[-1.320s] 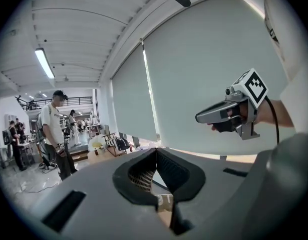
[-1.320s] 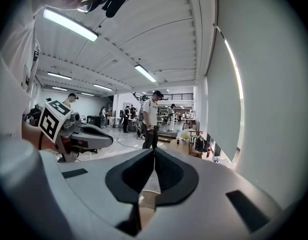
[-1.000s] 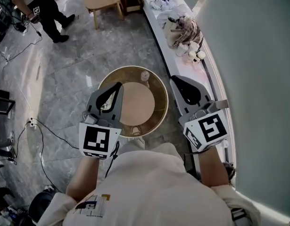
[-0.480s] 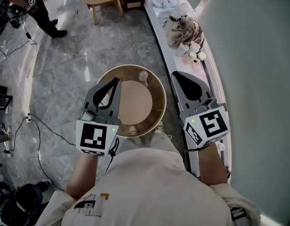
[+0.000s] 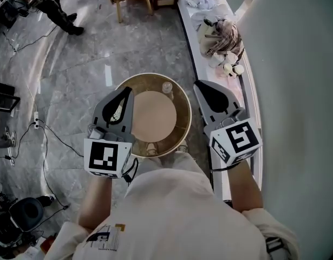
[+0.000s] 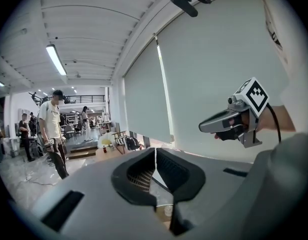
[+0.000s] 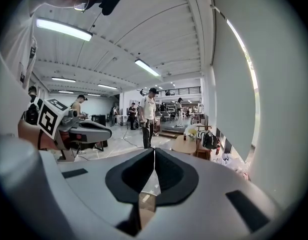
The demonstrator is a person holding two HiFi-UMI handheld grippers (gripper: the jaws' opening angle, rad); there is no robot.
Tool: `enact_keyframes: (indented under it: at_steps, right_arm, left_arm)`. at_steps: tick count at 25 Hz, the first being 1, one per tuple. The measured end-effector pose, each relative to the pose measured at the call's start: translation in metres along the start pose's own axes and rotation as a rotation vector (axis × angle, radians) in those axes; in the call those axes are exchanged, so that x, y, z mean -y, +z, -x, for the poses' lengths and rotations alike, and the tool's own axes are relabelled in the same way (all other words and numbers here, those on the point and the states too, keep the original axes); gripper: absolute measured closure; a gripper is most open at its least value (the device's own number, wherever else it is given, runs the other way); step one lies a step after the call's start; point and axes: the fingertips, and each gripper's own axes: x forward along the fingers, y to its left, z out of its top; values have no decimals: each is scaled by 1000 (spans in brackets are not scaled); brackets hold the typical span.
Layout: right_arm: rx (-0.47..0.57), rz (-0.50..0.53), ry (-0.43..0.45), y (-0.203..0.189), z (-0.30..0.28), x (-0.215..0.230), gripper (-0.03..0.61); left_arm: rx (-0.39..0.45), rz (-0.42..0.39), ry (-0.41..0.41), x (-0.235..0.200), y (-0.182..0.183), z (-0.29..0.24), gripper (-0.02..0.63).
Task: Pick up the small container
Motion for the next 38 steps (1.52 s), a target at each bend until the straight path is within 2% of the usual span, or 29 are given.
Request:
enact_keyframes:
  at_steps: [8,14,16,18,19,21,25,28,30,33,38]
  right_arm:
    - [-39,-65,43,-29,-16,22,567]
    - [-50,-54,21,-52,-46,54,566]
    - [-50,-50,28,-58,-58,61,566]
    - [-49,-49,32,-66,-70,67,566]
    - [-49,-51,34,-70,-75,70,566]
    - [-51,-59,37,-81,-86,77,566]
    - [-56,-67,43,-102,-108,92,566]
    - [-52,-63,61,-117,-126,97,566]
    - [-56,-66,66,-128,-137,100,566]
    - [-63,-74,72,-148,-155,105,566]
    - [-96,-83,86,-195,-181,110,566]
  left_arm:
    - [3,7,6,9,-6,-33,604]
    - [-51,-19,6,10,-31,-84,604]
    - [-56,-56,5,10,-39,-99,603]
    - [-66,-101,-17,14,-50,-114,564]
    - [-74,-106,-31,16,-58,-121,530]
    - [-76,-100,-52,19,-72,-136,508]
    - [-4,-142,-113,28,-89,-161,476]
    - [-21,-138,-157,33,-117,-180,419]
    - [-71,-130,-175,35,-143,-194,377]
    - [-153,-114,-179,37,-188,-217,357]
    - [-207,-67,-220,48,-257,-254,306]
